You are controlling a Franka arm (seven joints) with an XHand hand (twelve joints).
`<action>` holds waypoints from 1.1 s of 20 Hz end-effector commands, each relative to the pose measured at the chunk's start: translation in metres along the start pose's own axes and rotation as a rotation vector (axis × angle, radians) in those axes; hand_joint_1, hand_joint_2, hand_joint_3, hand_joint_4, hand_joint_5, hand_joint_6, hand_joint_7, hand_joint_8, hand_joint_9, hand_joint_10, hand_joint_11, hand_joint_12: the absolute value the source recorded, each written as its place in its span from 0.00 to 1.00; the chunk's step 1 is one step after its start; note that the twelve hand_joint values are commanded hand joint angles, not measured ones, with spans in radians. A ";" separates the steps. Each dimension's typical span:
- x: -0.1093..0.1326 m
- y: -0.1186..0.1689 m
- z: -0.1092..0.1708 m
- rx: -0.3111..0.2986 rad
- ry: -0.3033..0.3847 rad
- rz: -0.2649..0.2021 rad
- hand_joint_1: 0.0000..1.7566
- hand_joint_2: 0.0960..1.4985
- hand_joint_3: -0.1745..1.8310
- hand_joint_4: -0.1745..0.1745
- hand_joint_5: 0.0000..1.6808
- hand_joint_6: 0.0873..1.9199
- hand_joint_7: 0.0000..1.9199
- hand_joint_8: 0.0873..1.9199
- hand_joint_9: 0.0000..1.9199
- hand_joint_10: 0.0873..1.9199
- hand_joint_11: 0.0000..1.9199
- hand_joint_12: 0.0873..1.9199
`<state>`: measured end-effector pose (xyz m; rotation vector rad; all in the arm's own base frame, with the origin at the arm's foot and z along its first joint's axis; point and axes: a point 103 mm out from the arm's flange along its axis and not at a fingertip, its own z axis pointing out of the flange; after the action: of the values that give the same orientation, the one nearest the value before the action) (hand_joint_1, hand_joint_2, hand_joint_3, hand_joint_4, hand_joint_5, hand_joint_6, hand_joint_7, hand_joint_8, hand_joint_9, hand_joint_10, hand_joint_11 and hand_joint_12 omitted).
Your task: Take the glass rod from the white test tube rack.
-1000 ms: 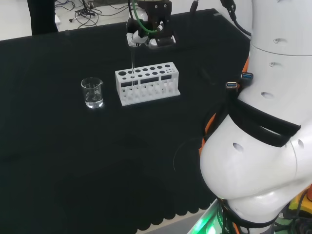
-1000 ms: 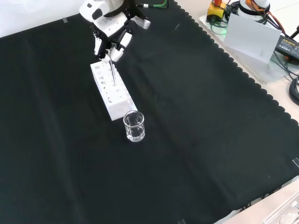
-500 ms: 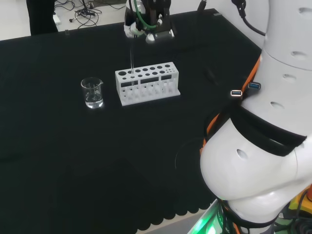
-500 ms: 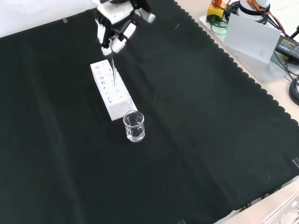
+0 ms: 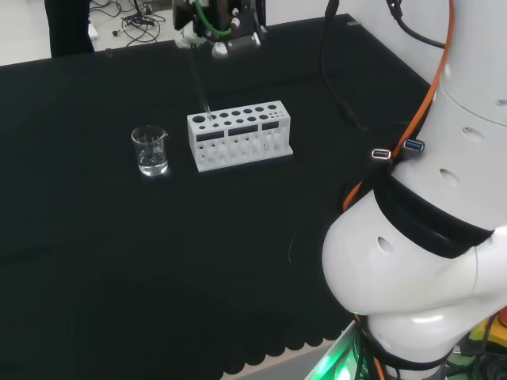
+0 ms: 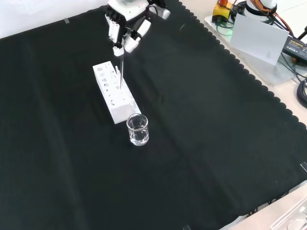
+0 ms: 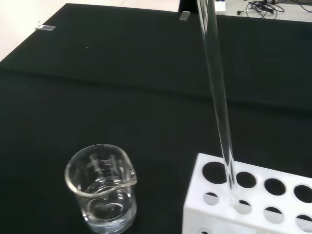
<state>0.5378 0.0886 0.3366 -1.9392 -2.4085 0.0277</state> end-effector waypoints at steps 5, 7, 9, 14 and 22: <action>0.016 -0.039 -0.087 0.032 -0.142 0.067 0.74 0.74 0.00 0.00 0.74 0.09 0.59 0.55 0.89 0.37 0.88 0.28; 0.024 -0.041 -0.094 0.022 -0.143 0.055 0.74 0.74 0.00 0.00 0.75 0.09 0.59 0.55 0.89 0.37 0.88 0.28; 0.030 -0.041 -0.097 0.014 -0.144 0.045 0.74 0.74 0.00 0.00 0.75 0.09 0.59 0.56 0.89 0.37 0.88 0.28; 0.053 -0.041 -0.101 -0.005 -0.131 0.011 0.74 0.74 0.00 0.00 0.75 0.08 0.59 0.56 0.89 0.37 0.88 0.28; 0.077 -0.048 -0.099 -0.008 -0.113 -0.047 0.74 0.73 0.00 0.00 0.75 0.07 0.59 0.55 0.89 0.37 0.88 0.28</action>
<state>0.4854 0.1436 0.4396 -1.9637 -2.5087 0.1319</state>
